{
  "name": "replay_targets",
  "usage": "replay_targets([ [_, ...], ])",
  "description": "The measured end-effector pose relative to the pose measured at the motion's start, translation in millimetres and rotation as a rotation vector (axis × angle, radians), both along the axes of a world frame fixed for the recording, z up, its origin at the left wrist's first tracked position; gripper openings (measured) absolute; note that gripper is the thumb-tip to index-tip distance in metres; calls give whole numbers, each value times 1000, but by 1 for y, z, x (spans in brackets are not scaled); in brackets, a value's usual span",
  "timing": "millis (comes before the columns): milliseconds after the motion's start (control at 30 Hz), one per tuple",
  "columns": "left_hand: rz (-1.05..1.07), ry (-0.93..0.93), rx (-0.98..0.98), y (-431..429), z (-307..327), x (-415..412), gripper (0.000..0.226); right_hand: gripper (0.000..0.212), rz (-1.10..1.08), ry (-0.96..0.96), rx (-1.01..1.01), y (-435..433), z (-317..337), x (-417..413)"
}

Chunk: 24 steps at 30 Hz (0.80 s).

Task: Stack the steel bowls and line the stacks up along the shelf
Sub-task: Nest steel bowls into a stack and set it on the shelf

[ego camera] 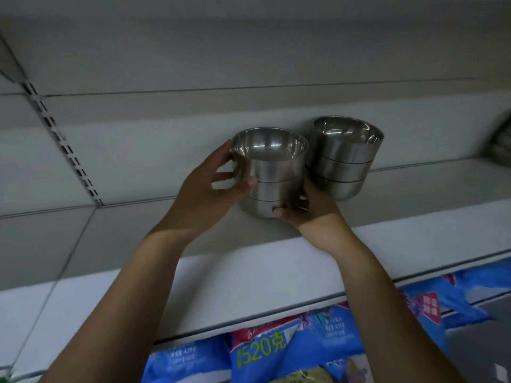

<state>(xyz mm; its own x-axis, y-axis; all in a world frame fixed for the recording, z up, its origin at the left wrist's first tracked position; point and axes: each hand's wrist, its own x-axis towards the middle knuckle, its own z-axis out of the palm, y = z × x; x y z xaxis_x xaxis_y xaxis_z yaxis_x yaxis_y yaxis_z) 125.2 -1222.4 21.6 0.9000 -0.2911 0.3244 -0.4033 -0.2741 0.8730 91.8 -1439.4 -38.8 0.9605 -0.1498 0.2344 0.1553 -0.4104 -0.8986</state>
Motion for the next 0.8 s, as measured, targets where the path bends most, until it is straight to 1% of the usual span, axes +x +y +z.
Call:
replay_targets([
  [67,33,-45,-20,-5,-8,2,66,96,-20,-3,-25,-1,-1,6],
  [133,55,-82,-22,-7,-20,4,62,89,-62,-31,-49,1,-2,8],
  [267,67,-87,5,-11,-39,9,65,69,-121,-97,-66,1,-6,11],
  [467,48,-142,82,-13,-45,13,64,62,-237,-128,-39,-3,-9,10],
  [533,52,-175,108,-11,-47,14,63,62,-248,-138,-50,-4,-10,10],
  [667,57,-228,143,-9,-48,16,62,69,-208,-130,-9,-3,-10,7],
  [800,57,-230,151,-9,-49,17,61,76,-200,-131,-64,-2,-12,5],
])
